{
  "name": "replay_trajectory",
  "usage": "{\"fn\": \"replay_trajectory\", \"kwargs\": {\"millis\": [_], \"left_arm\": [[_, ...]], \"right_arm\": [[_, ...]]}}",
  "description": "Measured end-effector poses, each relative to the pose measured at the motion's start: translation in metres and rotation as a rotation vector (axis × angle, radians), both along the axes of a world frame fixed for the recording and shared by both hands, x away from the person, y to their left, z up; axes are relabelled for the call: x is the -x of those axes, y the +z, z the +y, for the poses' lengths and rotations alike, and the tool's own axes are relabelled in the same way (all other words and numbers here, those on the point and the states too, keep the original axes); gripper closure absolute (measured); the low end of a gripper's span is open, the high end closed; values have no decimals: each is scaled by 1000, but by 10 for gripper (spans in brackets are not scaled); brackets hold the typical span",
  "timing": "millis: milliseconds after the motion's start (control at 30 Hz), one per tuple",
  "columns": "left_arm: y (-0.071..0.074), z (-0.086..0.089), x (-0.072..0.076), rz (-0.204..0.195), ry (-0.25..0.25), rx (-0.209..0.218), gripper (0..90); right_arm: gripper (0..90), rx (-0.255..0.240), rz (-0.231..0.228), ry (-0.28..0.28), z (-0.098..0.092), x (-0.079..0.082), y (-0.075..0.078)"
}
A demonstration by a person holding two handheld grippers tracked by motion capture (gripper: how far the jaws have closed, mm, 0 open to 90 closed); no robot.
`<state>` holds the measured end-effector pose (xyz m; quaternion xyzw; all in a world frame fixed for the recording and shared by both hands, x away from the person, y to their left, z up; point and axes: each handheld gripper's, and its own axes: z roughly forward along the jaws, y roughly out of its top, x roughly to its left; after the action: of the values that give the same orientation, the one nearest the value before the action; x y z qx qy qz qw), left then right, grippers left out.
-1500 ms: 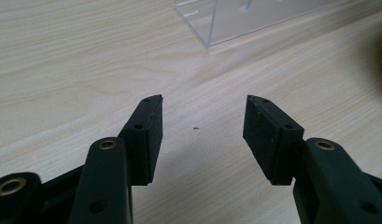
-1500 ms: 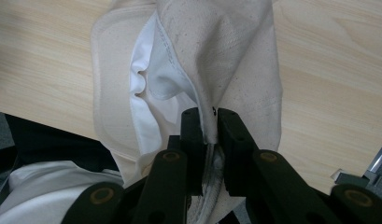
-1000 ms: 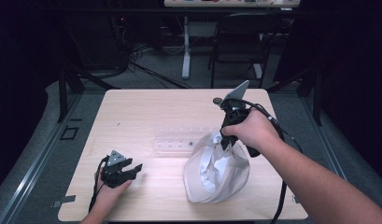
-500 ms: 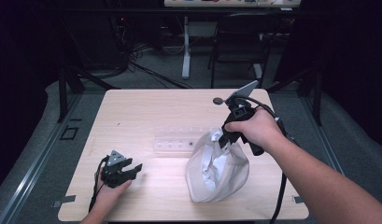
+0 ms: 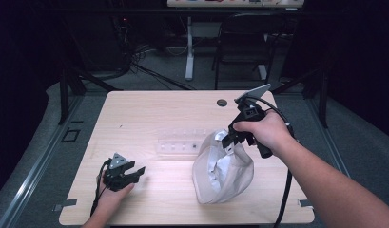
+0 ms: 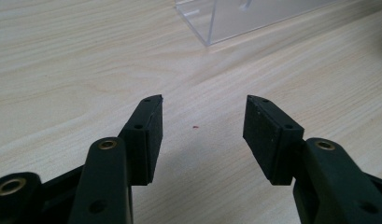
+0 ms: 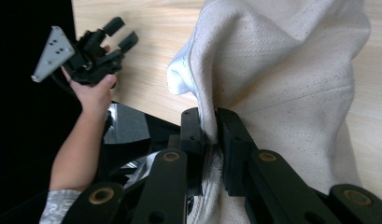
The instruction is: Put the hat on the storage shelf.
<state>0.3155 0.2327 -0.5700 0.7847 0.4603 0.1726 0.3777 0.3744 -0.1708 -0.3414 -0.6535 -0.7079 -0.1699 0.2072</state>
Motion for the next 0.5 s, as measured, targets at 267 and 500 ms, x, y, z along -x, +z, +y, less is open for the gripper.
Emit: {"fn": "replay_trajectory", "kwargs": {"millis": [267,500], "left_arm": [[1,0,0,5,-7,-3,479],[0,-1,1,-4,-5,2,478]], "right_arm": [[818,-82,-19,-43,-5,1,10],[819,-111,-14,-29,-12,0,19]]}}
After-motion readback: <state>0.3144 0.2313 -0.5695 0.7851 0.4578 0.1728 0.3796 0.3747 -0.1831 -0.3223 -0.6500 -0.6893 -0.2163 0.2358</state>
